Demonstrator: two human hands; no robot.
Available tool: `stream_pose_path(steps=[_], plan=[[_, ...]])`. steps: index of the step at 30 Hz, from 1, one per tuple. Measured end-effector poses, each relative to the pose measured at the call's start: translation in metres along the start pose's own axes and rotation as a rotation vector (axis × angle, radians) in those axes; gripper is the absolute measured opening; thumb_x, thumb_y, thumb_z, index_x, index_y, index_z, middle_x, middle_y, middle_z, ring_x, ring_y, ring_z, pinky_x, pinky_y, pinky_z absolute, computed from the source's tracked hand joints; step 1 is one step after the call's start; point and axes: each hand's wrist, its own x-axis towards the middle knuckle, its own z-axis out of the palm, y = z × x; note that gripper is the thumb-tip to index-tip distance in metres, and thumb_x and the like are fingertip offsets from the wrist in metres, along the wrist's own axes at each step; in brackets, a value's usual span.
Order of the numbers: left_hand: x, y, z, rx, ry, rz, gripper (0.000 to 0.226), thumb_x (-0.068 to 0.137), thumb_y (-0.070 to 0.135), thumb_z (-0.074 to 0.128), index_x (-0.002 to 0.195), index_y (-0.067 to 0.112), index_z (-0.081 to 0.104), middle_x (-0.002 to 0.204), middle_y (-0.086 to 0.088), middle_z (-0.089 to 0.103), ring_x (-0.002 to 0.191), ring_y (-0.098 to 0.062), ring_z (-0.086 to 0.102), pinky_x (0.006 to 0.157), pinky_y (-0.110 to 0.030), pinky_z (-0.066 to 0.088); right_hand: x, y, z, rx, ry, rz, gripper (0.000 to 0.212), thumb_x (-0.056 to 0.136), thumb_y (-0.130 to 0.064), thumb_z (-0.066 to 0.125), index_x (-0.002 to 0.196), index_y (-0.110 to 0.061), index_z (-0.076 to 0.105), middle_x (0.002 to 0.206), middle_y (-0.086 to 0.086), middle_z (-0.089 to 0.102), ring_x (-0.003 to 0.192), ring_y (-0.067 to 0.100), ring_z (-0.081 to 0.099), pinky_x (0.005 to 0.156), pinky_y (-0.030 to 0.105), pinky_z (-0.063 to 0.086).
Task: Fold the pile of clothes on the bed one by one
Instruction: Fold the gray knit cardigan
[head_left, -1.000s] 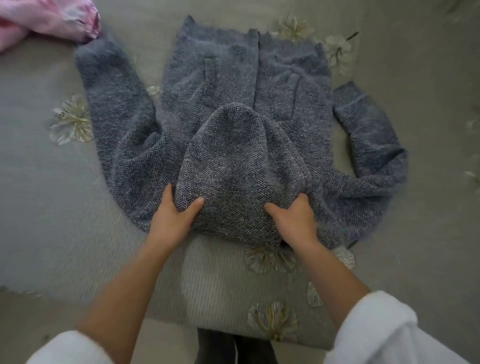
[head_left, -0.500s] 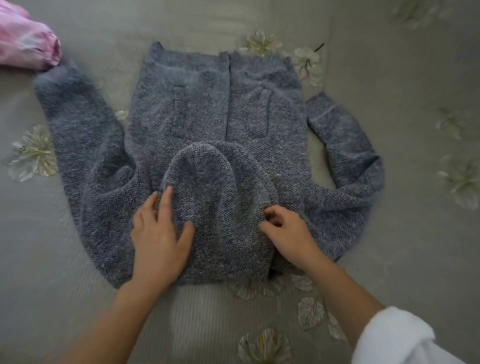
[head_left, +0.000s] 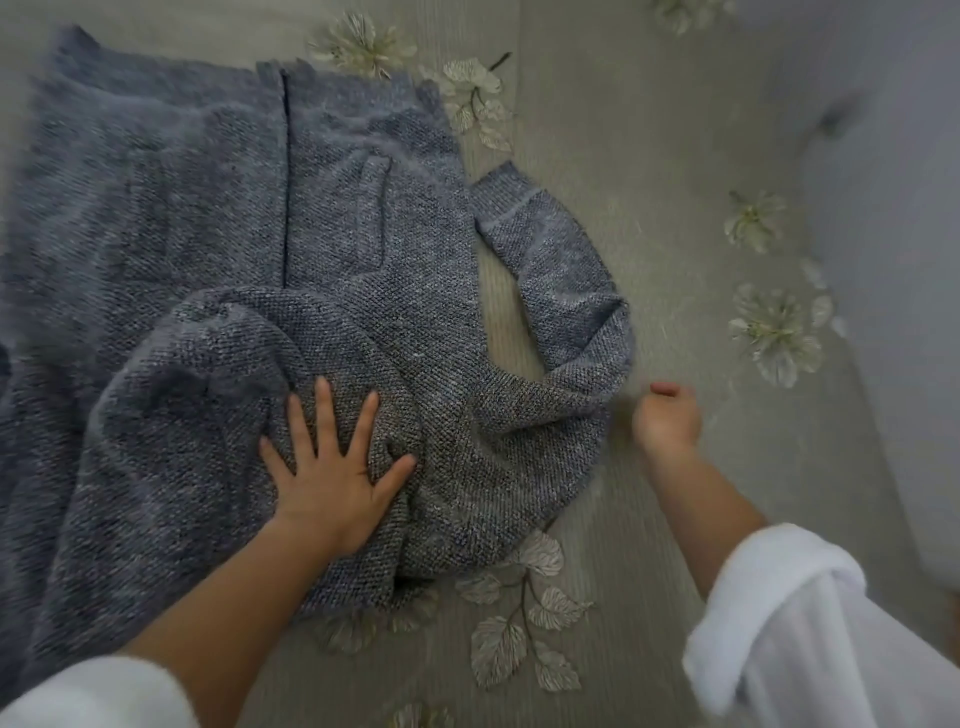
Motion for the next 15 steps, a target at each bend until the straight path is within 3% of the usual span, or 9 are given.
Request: stream_pose_path(steps=[2, 4, 6, 8, 10, 12, 14, 15], plan=[[0.001, 0.003, 0.002, 0.021, -0.009, -0.02, 0.08, 0.065, 0.087, -0.008, 0.12, 0.047, -0.051, 0.127, 0.001, -0.063, 0.109, -0.026, -0.063, 0.106, -0.064, -0.014, 0.009, 0.0, 0.006, 0.011, -0.107, 0.002, 0.027, 0.091, -0.015, 0.056, 0.115, -0.002, 0.059, 0.116, 0.019, 0.063, 0.107, 0.033, 0.059, 0.097, 0.045, 0.046], [0.002, 0.004, 0.0, 0.035, -0.025, -0.038, 0.081, 0.063, 0.088, -0.009, 0.119, 0.047, -0.052, 0.126, 0.0, -0.064, 0.108, -0.026, -0.063, 0.106, -0.065, -0.014, 0.005, -0.014, 0.012, 0.217, -0.24, 0.065, 0.039, 0.088, -0.034, 0.062, 0.11, -0.002, 0.061, 0.109, 0.017, 0.066, 0.101, 0.031, 0.063, 0.093, 0.046, 0.051], [0.002, 0.007, -0.003, 0.044, -0.054, -0.053, 0.082, 0.061, 0.089, -0.01, 0.118, 0.046, -0.052, 0.126, -0.001, -0.064, 0.108, -0.027, -0.063, 0.105, -0.065, -0.014, 0.002, -0.033, 0.019, 0.444, -0.483, 0.22, 0.057, 0.082, -0.052, 0.066, 0.112, -0.004, 0.062, 0.107, 0.013, 0.069, 0.099, 0.028, 0.066, 0.09, 0.043, 0.053], [0.002, 0.009, -0.004, 0.051, -0.071, -0.06, 0.083, 0.061, 0.09, -0.011, 0.118, 0.047, -0.052, 0.126, 0.0, -0.064, 0.108, -0.027, -0.063, 0.105, -0.065, -0.015, -0.004, -0.052, 0.018, 0.433, -0.761, 0.262, 0.056, 0.082, -0.052, 0.065, 0.117, -0.007, 0.064, 0.109, 0.014, 0.07, 0.1, 0.029, 0.067, 0.09, 0.042, 0.053], [0.001, 0.009, -0.005, 0.059, -0.085, -0.065, 0.083, 0.06, 0.09, -0.01, 0.118, 0.047, -0.052, 0.125, 0.0, -0.064, 0.108, -0.027, -0.063, 0.105, -0.065, -0.015, -0.01, -0.069, 0.009, 0.447, -0.867, 0.243, 0.042, 0.086, -0.038, 0.063, 0.113, -0.006, 0.066, 0.107, 0.016, 0.071, 0.094, 0.029, 0.069, 0.081, 0.038, 0.056], [0.001, 0.009, -0.008, 0.061, -0.101, -0.068, 0.083, 0.06, 0.09, -0.01, 0.117, 0.047, -0.053, 0.124, 0.001, -0.065, 0.107, -0.027, -0.063, 0.106, -0.065, -0.015, -0.008, -0.074, -0.006, 0.658, -0.66, 0.16, 0.029, 0.081, -0.023, 0.066, 0.103, -0.003, 0.068, 0.099, 0.019, 0.07, 0.086, 0.027, 0.068, 0.076, 0.038, 0.057], [0.0, 0.01, -0.01, 0.058, -0.112, -0.065, 0.083, 0.06, 0.091, -0.009, 0.116, 0.048, -0.053, 0.123, 0.001, -0.066, 0.105, -0.027, -0.063, 0.106, -0.065, -0.015, -0.007, -0.064, -0.032, 0.797, -0.117, -0.057, 0.003, 0.077, -0.013, 0.067, 0.076, -0.01, 0.065, 0.077, 0.007, 0.066, 0.069, 0.01, 0.063, 0.063, 0.026, 0.052], [0.0, 0.011, -0.011, 0.057, -0.116, -0.063, 0.083, 0.06, 0.091, -0.009, 0.116, 0.048, -0.052, 0.122, 0.001, -0.066, 0.105, -0.027, -0.063, 0.106, -0.065, -0.015, -0.011, -0.056, -0.045, 0.748, 0.11, -0.164, 0.012, 0.076, -0.011, 0.067, 0.069, -0.017, 0.06, 0.07, -0.001, 0.061, 0.06, 0.0, 0.058, 0.057, 0.018, 0.047]])
